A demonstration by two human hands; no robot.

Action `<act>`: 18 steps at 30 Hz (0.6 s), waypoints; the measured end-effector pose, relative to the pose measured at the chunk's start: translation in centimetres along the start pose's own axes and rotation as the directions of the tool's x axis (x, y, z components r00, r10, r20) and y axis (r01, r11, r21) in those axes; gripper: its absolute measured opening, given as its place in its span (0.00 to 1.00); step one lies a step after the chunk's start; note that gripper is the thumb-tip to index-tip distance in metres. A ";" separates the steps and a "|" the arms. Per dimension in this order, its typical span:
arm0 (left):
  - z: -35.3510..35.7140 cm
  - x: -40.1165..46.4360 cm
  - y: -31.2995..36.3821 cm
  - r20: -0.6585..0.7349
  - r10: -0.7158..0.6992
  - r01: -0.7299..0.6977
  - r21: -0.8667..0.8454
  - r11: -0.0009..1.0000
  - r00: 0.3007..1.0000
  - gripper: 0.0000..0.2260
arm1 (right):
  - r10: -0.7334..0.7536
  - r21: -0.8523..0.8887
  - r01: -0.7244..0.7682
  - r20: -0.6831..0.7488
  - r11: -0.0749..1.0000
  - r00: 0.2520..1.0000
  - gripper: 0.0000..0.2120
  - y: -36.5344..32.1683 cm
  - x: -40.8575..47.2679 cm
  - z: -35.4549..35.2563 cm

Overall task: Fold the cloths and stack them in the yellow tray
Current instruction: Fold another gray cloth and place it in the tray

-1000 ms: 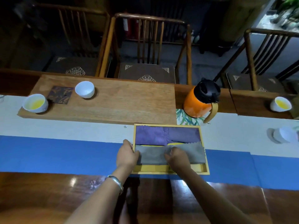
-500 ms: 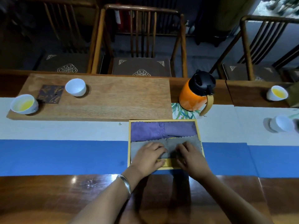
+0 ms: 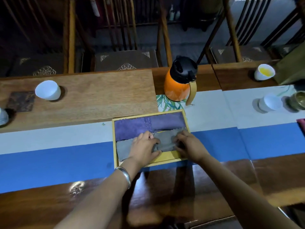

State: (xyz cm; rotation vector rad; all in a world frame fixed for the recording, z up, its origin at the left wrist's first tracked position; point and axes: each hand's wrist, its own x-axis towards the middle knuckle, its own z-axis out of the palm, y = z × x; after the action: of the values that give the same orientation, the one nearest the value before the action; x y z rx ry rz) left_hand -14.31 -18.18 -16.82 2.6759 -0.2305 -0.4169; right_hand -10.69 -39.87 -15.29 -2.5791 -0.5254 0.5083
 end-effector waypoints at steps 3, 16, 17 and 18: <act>-0.2 0.3 0.5 0.002 -0.003 0.003 -0.008 1.000 1.000 0.19 | 0.007 0.036 -0.008 0.032 0.999 0.999 0.14 0.5 0.0 -0.4; 0.0 0.9 1.6 0.051 0.034 -0.034 -0.006 0.999 0.998 0.14 | -0.074 -0.121 0.075 0.019 0.990 0.997 0.18 2.1 -1.2 -0.2; -0.1 1.0 1.5 0.056 0.034 -0.034 -0.008 0.999 0.998 0.14 | -0.068 -0.110 0.069 0.006 0.992 0.998 0.18 2.2 -1.1 -0.2; -0.2 1.1 1.4 0.060 0.036 -0.036 -0.010 0.999 0.998 0.14 | -0.064 -0.104 0.064 -0.003 0.992 0.998 0.18 2.2 -1.1 -0.3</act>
State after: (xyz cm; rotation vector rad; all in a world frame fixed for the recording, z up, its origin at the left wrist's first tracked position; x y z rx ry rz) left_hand -13.37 -19.57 -16.39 2.6490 -0.2934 -0.4861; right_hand -10.87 -42.29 -15.87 -2.6518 -0.6466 0.4623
